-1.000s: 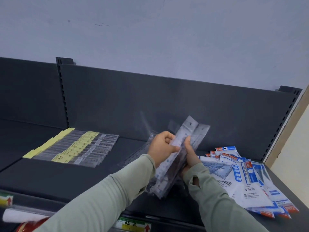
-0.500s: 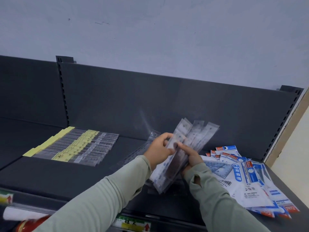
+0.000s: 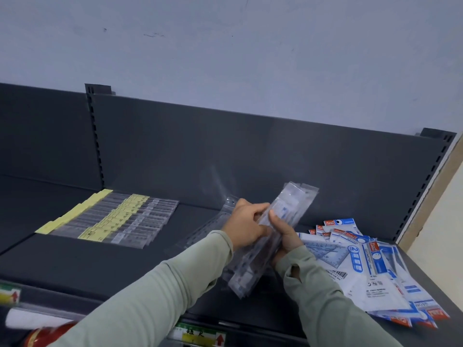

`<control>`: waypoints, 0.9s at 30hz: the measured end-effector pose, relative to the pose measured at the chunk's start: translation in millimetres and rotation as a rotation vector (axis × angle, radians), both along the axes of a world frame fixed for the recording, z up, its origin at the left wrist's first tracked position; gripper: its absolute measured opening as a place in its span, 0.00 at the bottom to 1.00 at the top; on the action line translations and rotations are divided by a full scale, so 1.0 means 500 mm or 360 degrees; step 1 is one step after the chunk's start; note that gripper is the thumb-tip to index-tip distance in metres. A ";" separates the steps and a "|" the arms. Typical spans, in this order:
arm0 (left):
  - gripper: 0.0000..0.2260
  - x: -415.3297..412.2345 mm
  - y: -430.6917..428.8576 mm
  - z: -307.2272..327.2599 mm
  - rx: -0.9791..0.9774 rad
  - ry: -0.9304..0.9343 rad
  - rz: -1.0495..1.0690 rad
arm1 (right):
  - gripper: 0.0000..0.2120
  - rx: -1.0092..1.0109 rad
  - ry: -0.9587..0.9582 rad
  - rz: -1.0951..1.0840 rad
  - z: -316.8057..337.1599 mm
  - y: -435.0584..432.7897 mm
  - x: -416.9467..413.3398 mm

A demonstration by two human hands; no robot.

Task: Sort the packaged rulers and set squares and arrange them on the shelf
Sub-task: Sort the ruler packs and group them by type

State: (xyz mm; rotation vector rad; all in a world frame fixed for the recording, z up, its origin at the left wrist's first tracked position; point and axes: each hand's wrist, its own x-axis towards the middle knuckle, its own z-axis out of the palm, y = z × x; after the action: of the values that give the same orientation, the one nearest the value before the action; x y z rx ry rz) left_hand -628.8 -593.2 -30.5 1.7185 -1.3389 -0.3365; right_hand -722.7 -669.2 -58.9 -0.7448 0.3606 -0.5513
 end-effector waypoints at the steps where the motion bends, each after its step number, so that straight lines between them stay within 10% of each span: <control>1: 0.28 0.000 0.000 -0.002 0.0002 0.0007 0.0088 | 0.13 0.0017 -0.0007 -0.0012 0.002 -0.001 0.001; 8: 0.23 0.049 0.020 -0.022 0.0160 -0.0009 0.0361 | 0.04 0.0133 0.0019 -0.0177 0.001 -0.011 0.008; 15: 0.28 0.142 0.052 -0.068 0.1266 -0.0726 0.0689 | 0.09 0.0134 0.0172 -0.0225 -0.007 -0.023 0.005; 22: 0.17 0.165 0.043 -0.079 0.1127 -0.0448 0.0706 | 0.06 0.0080 0.0186 -0.0178 -0.006 -0.021 0.011; 27: 0.29 0.169 0.046 -0.070 0.1212 -0.0485 0.0775 | 0.05 0.0071 0.0189 -0.0171 -0.008 -0.022 0.013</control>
State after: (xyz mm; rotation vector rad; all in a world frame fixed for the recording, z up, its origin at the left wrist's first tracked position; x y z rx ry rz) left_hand -544.2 -570.0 -65.6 2.7521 -0.9902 -0.3307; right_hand -716.4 -680.4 -63.0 -0.7198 0.5235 -0.5996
